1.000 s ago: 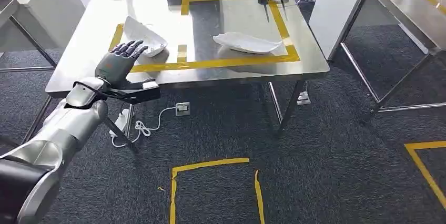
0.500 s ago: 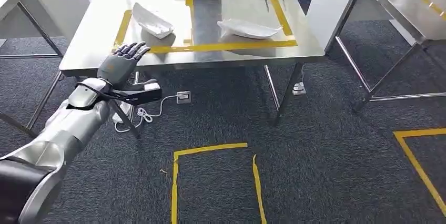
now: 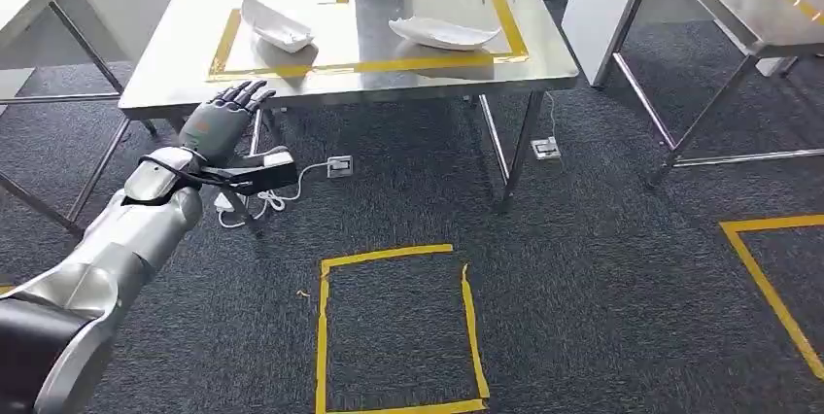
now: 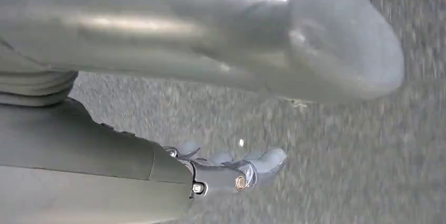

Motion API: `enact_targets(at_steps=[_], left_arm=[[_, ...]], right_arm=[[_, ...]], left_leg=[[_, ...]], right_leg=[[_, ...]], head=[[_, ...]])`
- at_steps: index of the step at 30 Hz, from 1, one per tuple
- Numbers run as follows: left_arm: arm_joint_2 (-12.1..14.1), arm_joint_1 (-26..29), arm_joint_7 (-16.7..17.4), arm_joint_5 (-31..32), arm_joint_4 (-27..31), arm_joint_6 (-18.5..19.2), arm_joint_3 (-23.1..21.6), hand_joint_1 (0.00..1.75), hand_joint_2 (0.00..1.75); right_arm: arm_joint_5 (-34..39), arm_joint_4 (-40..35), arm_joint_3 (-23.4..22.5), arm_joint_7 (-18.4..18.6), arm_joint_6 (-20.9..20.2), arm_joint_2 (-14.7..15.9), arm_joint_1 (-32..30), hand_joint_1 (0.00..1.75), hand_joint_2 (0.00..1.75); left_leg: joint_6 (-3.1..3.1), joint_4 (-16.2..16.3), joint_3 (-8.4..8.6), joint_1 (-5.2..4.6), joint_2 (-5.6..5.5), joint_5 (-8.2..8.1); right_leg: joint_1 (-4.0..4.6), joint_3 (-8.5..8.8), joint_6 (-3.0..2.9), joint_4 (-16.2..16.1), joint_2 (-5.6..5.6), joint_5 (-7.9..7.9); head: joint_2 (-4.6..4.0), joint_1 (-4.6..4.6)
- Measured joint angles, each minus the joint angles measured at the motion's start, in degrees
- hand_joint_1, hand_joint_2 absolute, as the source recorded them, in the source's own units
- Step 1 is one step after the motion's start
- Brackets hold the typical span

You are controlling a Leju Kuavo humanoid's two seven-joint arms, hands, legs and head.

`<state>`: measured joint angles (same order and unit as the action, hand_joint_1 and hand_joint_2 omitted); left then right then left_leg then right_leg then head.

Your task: Take the parts from the cabinet and place them on the table.

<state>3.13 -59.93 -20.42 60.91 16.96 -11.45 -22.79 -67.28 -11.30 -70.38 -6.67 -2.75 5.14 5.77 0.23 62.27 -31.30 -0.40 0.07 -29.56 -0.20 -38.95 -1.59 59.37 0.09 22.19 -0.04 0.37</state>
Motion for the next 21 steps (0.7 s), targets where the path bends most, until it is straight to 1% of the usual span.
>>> enact_targets(at_steps=[1,2,3,4,5,6,7,8,9,10,11,12,13,14,15,16,17,18,19,20,21], left_arm=[[0.04,0.03,-0.85,-0.85,0.46,0.13,0.52,0.0,0.0],[0.2,0.08,-1.84,-1.88,0.54,0.5,1.25,0.0,0.0],[0.48,0.06,-2.58,-2.69,0.52,0.96,2.03,0.0,0.0],[0.59,0.13,-3.26,-3.34,0.52,1.49,2.93,0.0,0.0],[0.61,0.19,-3.62,-3.65,0.54,1.92,3.59,0.0,0.0],[0.5,0.17,-3.98,-3.82,0.54,2.21,4.02,0.0,0.0],[0.48,0.15,-4.02,-3.87,0.54,2.38,4.46,0.0,1.75],[0.48,0.29,-4.04,-3.87,0.54,2.45,4.68,0.0,1.75],[0.48,0.59,-4.09,-3.87,0.54,2.56,4.94,0.0,1.75],[0.42,0.97,-4.2,-3.84,0.52,2.56,5.18,0.0,1.75],[0.35,1.35,-4.24,-3.8,0.52,2.58,5.29,0.0,1.75],[0.26,1.63,-4.26,-3.73,0.52,2.62,5.29,0.0,1.75],[0.2,1.75,-4.24,-3.65,0.52,2.62,5.31,0.0,1.75],[0.06,1.73,-4.22,-3.58,0.54,2.62,5.31,0.0,1.75],[-0.11,1.69,-4.17,-3.56,0.67,2.62,5.35,0.0,1.75],[-0.09,1.7,-4.09,-3.56,0.83,2.6,5.42,0.0,1.75],[-0.18,1.69,-4.0,-3.54,0.89,2.56,5.44,0.0,1.75],[-0.37,1.69,-3.98,-3.52,0.94,2.54,5.44,0.0,1.75],[-0.46,1.71,-3.98,-3.49,0.94,2.54,5.44,0.0,1.75],[-0.5,1.7,-3.98,-3.43,0.94,2.54,5.44,0.0,1.75],[-0.5,1.68,-3.93,-3.43,0.98,2.54,5.48,0.0,1.75]], right_arm=[[-0.02,-0.07,-0.18,0.26,0.17,0.37,-0.01,0.0,0.0],[-0.04,-0.13,-0.44,0.72,0.13,0.68,-0.01,0.0,0.0],[-0.18,-0.2,-0.57,1.25,0.15,0.9,0.04,0.0,0.0],[-0.33,-0.2,-0.61,1.51,0.52,0.83,-0.06,0.0,1.75],[-0.37,-0.2,-0.66,1.81,1.02,0.83,-0.18,0.0,1.75],[-0.37,-0.2,-0.72,2.01,1.47,0.81,-0.3,0.0,1.75],[-0.35,-0.2,-0.81,2.05,1.97,0.81,-0.35,0.0,1.75],[-0.26,-0.24,-0.9,2.03,2.43,0.85,-0.38,0.0,1.75],[-0.22,-0.26,-0.92,2.03,2.8,0.87,-0.41,0.0,1.75],[-0.19,-0.24,-0.94,2.14,3.17,0.87,-0.41,0.0,1.75],[-0.15,-0.24,-0.94,2.25,3.32,0.81,-0.41,0.0,1.75],[-0.07,-0.26,-0.98,2.36,3.45,0.81,-0.42,0.0,1.75],[-0.02,-0.26,-1.03,2.51,3.65,0.85,-0.42,0.0,1.75],[-0.02,-0.28,-1.07,2.65,3.94,0.87,-0.4,0.0,1.75],[-0.02,-0.28,-1.09,2.95,4.04,0.87,-0.3,0.0,1.75],[-0.02,-0.26,-1.11,3.1,4.02,0.7,-0.29,0.0,1.75],[-0.02,-0.28,-1.2,3.41,4.06,0.74,-0.46,0.0,1.75],[0.0,-0.28,-1.29,3.43,4.07,0.63,-0.52,0.0,1.75],[0.0,-0.28,-1.31,3.43,4.04,0.52,-0.45,0.0,1.75],[-0.02,-0.28,-1.31,3.45,4.02,0.46,-0.43,0.0,1.75],[-0.04,-0.28,-1.31,3.43,4.0,0.46,-0.45,0.0,1.75]], left_leg=[[0.03,-3.85,2.4,-0.07,0.24,-1.69],[-0.3,-3.58,1.65,-0.34,0.41,-1.12],[0.1,-3.75,1.89,-0.5,0.31,-1.13],[0.77,-4.16,1.8,-0.71,0.31,-0.8],[1.21,-5.01,1.9,-0.3,0.41,0.47],[1.3,-5.41,1.62,-0.14,0.52,1.23],[1.61,-5.45,1.25,-0.04,0.5,1.95],[1.53,-5.4,0.53,0.06,0.48,2.58],[1.45,-5.34,-0.21,0.11,0.46,3.12],[1.29,-5.19,-0.95,0.22,0.45,3.56],[1.08,-4.96,-1.6,0.36,0.45,3.85],[0.82,-4.65,-2.12,0.5,0.46,4.04],[0.61,-4.2,-2.66,0.72,0.5,4.14],[0.35,-3.48,-3.23,0.95,0.55,4.14],[-0.18,-2.66,-3.81,1.04,0.63,4.03],[-0.65,-2.35,-4.19,0.66,0.57,3.99],[-0.94,-2.5,-4.21,0.55,0.52,4.18],[-0.81,-2.28,-4.24,0.5,0.5,3.97],[0.57,-2.68,-4.37,0.46,0.5,4.13],[0.91,-2.81,-4.52,0.41,0.5,4.18],[0.92,-2.96,-4.42,0.41,0.53,4.21]], right_leg=[[0.24,-0.27,0.4,0.01,0.07,-0.3],[-0.07,0.05,0.9,-0.23,-0.03,-0.67],[-0.44,0.22,1.39,-0.55,-0.02,-1.09],[-0.56,0.3,1.88,-0.97,-0.03,-1.54],[-0.45,0.15,2.31,-1.09,0.02,-1.86],[-0.59,-0.45,2.39,0.1,0.08,-0.39],[-0.61,-1.75,2.53,3.16,0.12,2.48],[-0.69,-3.51,2.81,7.74,0.11,5.5],[-0.83,-5.05,3.14,12.4,0.11,7.96],[-0.95,-5.92,3.47,15.8,0.1,9.44],[-1.14,-5.5,3.72,16.39,0.07,9.45],[-1.36,-3.72,3.95,14.43,0.05,8.5],[-1.55,-0.79,4.18,10.41,0.01,6.98],[-1.77,2.86,4.53,4.88,-0.07,5.34],[-1.95,4.97,4.69,0.54,-0.13,5.92],[-1.42,4.86,4.07,0.78,0.29,5.45],[-1.61,4.71,3.22,1.04,0.28,5.23],[-1.81,4.69,3.13,0.78,0.22,4.98],[-1.71,4.68,2.99,0.8,0.23,4.89],[-1.69,4.67,2.85,0.8,0.25,4.82],[-1.62,4.66,2.66,0.8,0.27,4.77]], head=[[0.0,0.0],[0.0,0.04],[0.0,-0.33],[0.0,-0.28],[0.0,-0.48],[0.0,-0.33],[0.0,-0.26],[0.0,-0.24],[0.0,-0.22],[0.0,-0.24],[0.0,-0.22],[0.0,-0.24],[0.0,-0.24],[0.0,-0.22],[0.0,-0.22],[0.0,-0.09],[0.0,-0.44],[0.0,-0.39],[0.0,-0.48],[0.0,-0.44],[0.0,-0.46]])
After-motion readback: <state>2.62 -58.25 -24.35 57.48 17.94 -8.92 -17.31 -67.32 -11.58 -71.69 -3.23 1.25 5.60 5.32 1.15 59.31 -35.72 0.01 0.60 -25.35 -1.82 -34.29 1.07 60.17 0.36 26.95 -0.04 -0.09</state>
